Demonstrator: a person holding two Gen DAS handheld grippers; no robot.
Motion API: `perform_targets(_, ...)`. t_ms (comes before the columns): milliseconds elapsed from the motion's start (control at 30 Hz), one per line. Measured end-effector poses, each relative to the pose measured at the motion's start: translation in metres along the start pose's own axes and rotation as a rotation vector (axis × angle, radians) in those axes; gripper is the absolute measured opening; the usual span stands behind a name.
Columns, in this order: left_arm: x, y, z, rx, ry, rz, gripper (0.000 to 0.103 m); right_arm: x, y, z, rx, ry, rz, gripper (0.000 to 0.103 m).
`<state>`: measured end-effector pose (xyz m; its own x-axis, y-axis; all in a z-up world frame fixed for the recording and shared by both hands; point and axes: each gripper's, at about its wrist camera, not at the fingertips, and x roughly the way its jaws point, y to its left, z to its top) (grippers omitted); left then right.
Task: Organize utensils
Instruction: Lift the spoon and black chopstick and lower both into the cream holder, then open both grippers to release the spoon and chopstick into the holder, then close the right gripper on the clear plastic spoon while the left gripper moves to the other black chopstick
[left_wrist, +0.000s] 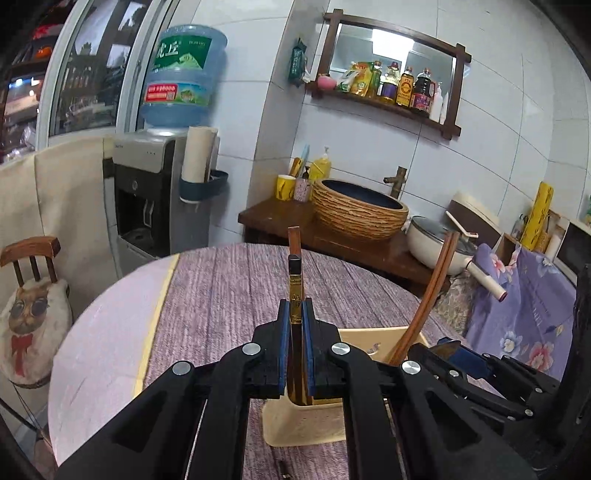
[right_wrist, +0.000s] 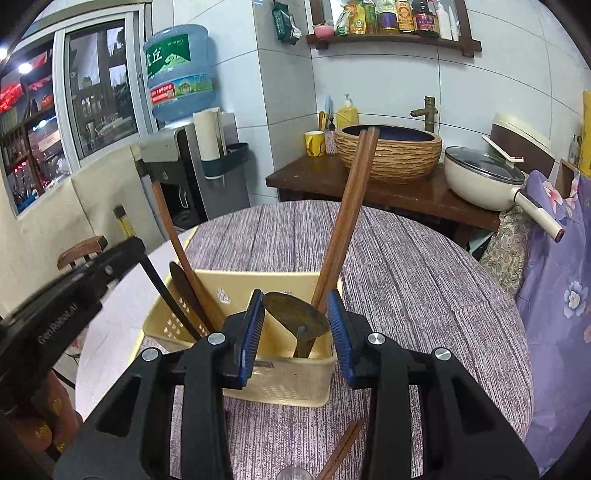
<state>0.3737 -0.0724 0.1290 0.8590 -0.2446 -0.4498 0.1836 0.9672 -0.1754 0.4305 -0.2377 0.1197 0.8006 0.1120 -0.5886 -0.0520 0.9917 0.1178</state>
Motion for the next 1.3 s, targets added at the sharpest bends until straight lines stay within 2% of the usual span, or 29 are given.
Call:
perform_targets(200, -0.009, -0.001, 0.001, 0.018, 0.000, -0.011, 0.009, 0.000, 0.002, -0.004, -0.016, -0.027, 0.000, 0.038)
perform_targets(233, -0.011, 0.000, 0.001, 0.019, -0.002, -0.012, 0.014, 0.000, 0.002, -0.005, -0.016, -0.027, 0.008, 0.039)
perform_targets(333, -0.023, 0.004, -0.002, 0.007, -0.027, -0.006, 0.044, -0.008, 0.003, -0.007, -0.033, -0.046, 0.005, 0.047)
perform_targets(400, -0.034, 0.008, -0.005, 0.001, -0.043, -0.007, 0.048, -0.014, 0.002, -0.008, -0.044, -0.069, 0.003, 0.061)
perform_targets(467, -0.041, 0.012, -0.009, -0.009, -0.039, 0.006, 0.053, -0.023, 0.001, -0.012, -0.053, -0.098, -0.002, 0.062)
perform_targets(567, -0.048, 0.022, -0.018, -0.046, -0.020, 0.010, 0.062, -0.035, 0.004, -0.017, -0.085, -0.122, -0.015, 0.073)
perform_targets(633, -0.052, 0.028, -0.026, -0.056, -0.005, 0.028, 0.067, -0.049, 0.006, -0.024, -0.111, -0.167, -0.057, 0.074)
perform_targets(733, -0.058, 0.033, -0.040, -0.045, 0.014, 0.063, 0.074, -0.063, 0.004, -0.031, -0.117, -0.183, -0.074, 0.074)
perform_targets(867, -0.059, 0.039, -0.065, -0.029, 0.075, 0.086, 0.077, -0.075, 0.003, -0.049, -0.108, -0.144, -0.053, 0.074)
perform_targets(1033, -0.053, 0.053, -0.102, -0.058, 0.178, 0.106, 0.076, -0.073, 0.005, -0.081, -0.134, -0.066, -0.003, 0.073)
perform_targets(1100, -0.054, 0.060, -0.115, -0.079, 0.216, 0.102, 0.074, -0.068, 0.001, -0.095, -0.128, -0.019, 0.023, 0.068)
perform_targets(1300, -0.056, 0.068, -0.147, -0.105, 0.281, 0.091, 0.065, -0.047, 0.002, -0.128, -0.166, 0.083, 0.078, 0.062)
